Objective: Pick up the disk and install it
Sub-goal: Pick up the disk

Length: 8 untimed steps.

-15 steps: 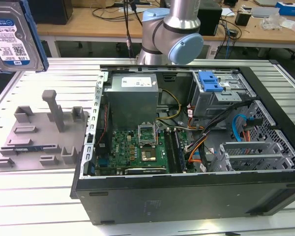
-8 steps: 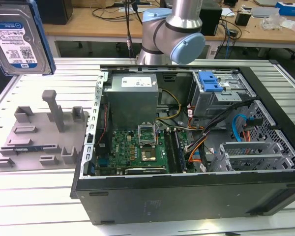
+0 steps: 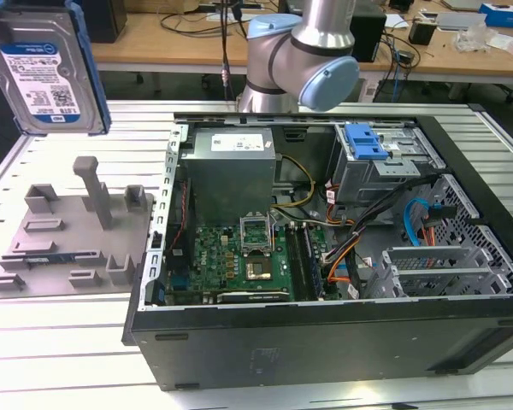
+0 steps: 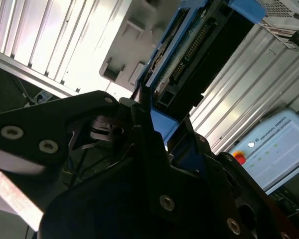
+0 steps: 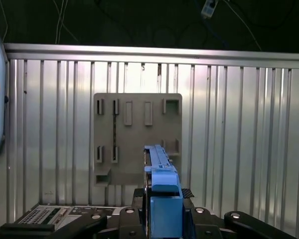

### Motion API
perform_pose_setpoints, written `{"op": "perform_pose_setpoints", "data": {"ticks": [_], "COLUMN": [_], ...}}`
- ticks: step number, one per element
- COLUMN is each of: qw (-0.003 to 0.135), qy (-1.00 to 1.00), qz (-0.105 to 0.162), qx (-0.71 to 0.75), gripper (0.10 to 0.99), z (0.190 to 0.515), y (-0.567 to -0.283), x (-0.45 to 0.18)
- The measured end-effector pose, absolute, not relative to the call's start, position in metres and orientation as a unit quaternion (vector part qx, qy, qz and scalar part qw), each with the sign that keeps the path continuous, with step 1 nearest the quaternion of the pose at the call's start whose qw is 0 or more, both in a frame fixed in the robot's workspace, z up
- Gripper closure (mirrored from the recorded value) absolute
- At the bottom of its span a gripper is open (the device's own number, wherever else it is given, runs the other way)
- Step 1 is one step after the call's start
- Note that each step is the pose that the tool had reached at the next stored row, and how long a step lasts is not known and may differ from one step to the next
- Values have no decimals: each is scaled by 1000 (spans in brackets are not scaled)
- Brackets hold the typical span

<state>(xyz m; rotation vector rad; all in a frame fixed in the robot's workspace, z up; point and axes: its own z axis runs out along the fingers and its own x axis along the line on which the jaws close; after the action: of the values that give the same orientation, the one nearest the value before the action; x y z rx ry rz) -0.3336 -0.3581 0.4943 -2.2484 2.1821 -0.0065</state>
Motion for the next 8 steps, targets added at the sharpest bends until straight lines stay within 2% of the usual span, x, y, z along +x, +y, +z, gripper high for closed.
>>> {"op": "perform_pose_setpoints", "data": {"ticks": [8], "qw": [2], "qy": [696], "qz": [0], "qx": [-718], "gripper": [718], "z": [494], "y": [-369], "x": [-290]}}
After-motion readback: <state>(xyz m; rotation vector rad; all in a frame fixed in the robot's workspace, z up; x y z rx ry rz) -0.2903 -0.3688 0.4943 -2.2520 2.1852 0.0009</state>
